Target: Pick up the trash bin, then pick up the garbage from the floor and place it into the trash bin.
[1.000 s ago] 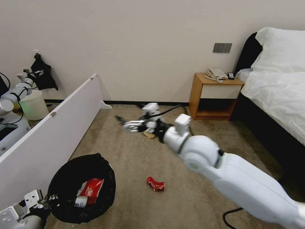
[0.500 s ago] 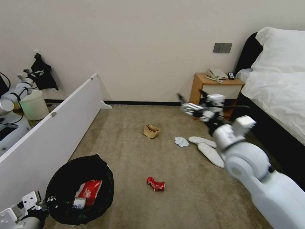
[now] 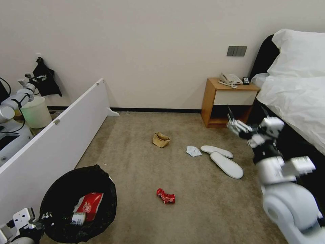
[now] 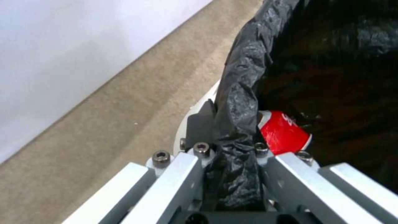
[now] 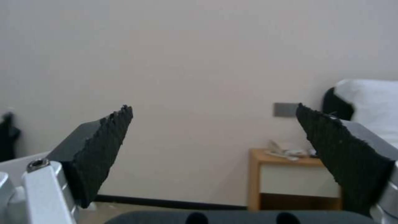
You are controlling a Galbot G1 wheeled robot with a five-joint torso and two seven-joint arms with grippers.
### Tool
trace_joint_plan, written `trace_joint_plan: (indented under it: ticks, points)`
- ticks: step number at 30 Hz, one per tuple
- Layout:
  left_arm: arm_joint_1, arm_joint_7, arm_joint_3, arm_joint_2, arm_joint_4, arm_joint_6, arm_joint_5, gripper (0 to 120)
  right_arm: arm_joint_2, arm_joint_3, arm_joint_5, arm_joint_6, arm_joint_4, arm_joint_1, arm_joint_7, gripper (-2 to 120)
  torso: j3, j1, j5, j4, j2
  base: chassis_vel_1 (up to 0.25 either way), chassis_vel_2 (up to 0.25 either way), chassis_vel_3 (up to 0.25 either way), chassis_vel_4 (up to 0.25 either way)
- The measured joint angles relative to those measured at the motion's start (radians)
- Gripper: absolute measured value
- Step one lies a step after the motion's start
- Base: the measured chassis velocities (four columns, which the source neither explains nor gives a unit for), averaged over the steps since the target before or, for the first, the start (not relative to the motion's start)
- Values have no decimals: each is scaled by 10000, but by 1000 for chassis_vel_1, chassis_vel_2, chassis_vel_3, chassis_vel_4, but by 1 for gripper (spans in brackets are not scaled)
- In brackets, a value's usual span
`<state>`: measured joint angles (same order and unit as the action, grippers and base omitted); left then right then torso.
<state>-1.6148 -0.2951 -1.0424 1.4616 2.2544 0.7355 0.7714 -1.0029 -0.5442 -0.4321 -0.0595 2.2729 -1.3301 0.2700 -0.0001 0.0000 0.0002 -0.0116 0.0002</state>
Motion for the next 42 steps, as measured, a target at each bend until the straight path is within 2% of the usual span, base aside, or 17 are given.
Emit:
trace_joint_plan:
  ticks: [4, 8, 11, 17, 22, 42]
  points:
    - [23, 60, 194, 61, -29, 0, -157, 2, -577, -102, 802, -349, 275, -928, -54, 100, 0, 0, -3, 5, 0, 0, 0, 0, 0]
    - [18, 95, 253, 76, -31, 0, -201, 2, -918, -102, 1300, -485, 304, -1200, -80, 100, 0, 0, -4, 6, 0, 0, 0, 0, 0]
    - [21, 116, 294, 81, -30, 0, -213, 2, -1521, -19, 1992, -782, 239, -1527, -125, 100, 0, 0, -3, 5, 0, 0, 0, 0, 0]
    - [40, 117, 322, 97, 1, 0, -208, 2, -2006, 188, 2336, -877, 171, -1667, -138, 100, 0, 0, -3, 5, 0, 0, 0, 0, 0]
    - [52, 117, 328, 113, 2, 0, -207, 2, -2240, 326, 2539, -877, 104, -1642, -103, 100, 0, 0, -3, 5, 0, 0, 0, 0, 0]
    - [63, 115, 250, 132, -19, 0, -166, 2, -2318, 320, 2504, -851, -250, -1444, 0, 100, 0, 0, -2, 5, -2, -16, 13, 13, -12]
